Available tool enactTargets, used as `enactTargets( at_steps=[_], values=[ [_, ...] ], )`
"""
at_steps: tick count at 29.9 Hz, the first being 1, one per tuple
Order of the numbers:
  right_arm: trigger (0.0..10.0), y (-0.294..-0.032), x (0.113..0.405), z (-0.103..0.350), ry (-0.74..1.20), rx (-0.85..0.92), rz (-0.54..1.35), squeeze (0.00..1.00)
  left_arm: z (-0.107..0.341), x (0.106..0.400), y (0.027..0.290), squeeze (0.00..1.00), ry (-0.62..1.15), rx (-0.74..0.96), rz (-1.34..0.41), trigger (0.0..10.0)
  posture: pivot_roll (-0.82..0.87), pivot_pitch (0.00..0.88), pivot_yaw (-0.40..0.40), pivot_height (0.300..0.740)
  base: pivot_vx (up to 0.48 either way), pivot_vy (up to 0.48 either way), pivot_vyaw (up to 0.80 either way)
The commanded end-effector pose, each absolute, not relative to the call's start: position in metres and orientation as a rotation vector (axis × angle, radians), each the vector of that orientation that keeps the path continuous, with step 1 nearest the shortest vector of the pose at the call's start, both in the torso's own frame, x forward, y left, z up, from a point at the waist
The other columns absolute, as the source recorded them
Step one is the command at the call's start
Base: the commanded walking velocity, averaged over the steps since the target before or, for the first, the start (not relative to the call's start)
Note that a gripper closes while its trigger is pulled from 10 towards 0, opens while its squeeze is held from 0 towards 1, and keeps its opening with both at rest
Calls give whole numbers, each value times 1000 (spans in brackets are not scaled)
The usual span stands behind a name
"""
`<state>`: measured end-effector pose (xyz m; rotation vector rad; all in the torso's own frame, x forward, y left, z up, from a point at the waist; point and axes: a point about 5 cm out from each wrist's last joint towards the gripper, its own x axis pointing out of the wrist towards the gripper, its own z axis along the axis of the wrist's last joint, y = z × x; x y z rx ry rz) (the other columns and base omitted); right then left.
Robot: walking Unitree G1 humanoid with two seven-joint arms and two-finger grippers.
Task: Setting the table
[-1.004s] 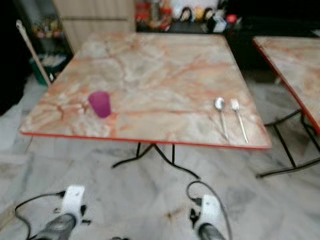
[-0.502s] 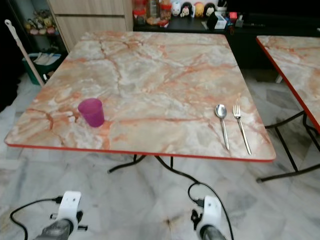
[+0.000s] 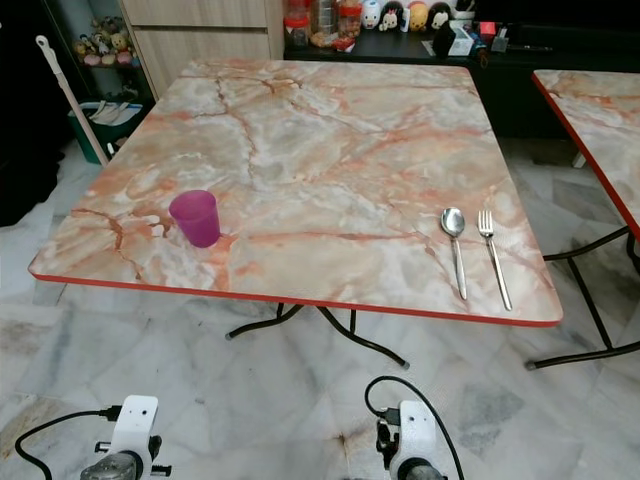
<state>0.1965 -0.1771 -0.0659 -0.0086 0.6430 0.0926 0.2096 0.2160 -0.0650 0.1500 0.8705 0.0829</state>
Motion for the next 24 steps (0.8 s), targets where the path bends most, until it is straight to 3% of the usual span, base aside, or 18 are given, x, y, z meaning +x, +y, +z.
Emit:
enactTargets(
  at_steps=[1, 10, 18, 24],
  values=[
    [10000, -176, 205, -56, 551, -61, 133, 0, -67, 205, 219, 0, 890, 170, 75, 10000, 11, 149, 5, 740, 0, 0, 0],
    [10000, -154, 226, -29, 332, -207, 342, 0, -69, 204, 214, 0, 901, 180, 60, 10000, 7, 149, -5, 740, 0, 0, 0],
    [10000, -159, 217, -36, 366, -343, 405, 0, -73, 195, 217, 0, 929, 186, 73, 10000, 4, 150, -5, 740, 0, 0, 0],
    [10000, -162, 229, -17, 250, -391, 456, 0, -74, 193, 218, 0, 931, 167, 87, 10000, 2, 150, -4, 740, 0, 0, 0]
  ],
)
